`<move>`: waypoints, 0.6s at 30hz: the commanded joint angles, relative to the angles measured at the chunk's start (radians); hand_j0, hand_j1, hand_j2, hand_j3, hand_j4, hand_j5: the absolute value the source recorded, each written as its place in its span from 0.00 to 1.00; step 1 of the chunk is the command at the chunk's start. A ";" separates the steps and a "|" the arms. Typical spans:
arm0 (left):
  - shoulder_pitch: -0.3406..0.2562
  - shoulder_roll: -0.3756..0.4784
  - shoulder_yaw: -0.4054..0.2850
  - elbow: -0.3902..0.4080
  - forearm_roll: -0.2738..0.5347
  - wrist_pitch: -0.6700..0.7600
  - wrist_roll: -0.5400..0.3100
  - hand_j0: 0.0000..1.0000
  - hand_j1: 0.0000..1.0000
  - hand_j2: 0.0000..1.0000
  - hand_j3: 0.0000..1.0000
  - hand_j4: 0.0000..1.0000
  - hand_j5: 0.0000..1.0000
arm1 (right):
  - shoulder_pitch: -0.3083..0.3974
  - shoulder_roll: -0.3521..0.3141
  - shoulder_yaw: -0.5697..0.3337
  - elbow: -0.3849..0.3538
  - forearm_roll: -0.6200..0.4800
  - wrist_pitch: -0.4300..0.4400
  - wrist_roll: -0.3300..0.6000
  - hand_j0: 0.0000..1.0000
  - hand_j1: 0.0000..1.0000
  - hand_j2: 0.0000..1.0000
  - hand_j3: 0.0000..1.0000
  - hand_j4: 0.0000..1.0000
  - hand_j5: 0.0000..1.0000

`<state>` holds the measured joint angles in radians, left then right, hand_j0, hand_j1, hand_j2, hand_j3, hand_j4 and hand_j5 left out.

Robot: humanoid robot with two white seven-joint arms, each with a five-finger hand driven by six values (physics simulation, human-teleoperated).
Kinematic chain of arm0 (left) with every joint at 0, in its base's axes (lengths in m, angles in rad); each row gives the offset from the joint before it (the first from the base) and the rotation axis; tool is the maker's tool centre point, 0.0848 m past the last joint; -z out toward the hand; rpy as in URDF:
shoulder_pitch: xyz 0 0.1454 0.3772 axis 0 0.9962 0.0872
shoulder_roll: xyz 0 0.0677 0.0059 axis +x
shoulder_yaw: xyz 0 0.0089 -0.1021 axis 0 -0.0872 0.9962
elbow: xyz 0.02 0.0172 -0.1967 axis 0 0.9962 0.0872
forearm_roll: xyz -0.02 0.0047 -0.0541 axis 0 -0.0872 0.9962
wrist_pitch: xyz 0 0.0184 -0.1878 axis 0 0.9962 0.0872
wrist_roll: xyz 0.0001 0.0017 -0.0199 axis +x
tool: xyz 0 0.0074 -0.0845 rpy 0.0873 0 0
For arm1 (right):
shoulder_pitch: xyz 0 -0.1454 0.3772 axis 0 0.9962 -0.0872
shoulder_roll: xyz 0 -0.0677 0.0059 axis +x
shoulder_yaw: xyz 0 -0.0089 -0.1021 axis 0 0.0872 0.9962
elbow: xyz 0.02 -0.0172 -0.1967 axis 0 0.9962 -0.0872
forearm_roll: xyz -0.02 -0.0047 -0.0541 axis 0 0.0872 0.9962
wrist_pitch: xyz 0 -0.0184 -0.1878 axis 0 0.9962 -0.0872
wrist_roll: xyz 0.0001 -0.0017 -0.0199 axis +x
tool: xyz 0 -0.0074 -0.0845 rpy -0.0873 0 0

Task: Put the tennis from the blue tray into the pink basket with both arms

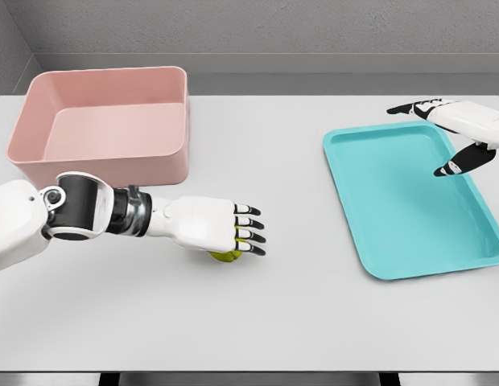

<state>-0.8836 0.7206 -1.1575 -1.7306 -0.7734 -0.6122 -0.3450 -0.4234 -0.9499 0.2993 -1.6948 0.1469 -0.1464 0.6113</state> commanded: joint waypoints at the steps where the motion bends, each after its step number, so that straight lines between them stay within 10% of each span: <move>1: 0.000 -0.001 -0.007 0.002 -0.010 0.001 0.000 1.00 1.00 1.00 1.00 1.00 1.00 | 0.000 -0.001 0.000 0.000 -0.003 0.001 0.000 1.00 1.00 1.00 1.00 1.00 1.00; 18: -0.005 -0.004 -0.018 0.005 -0.053 0.001 -0.049 1.00 1.00 1.00 1.00 1.00 1.00 | 0.000 -0.001 0.000 -0.003 -0.003 0.001 0.000 1.00 1.00 1.00 1.00 1.00 1.00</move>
<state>-0.8882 0.7162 -1.1755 -1.7259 -0.8306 -0.6122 -0.3782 -0.4234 -0.9499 0.2993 -1.6974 0.1470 -0.1464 0.6113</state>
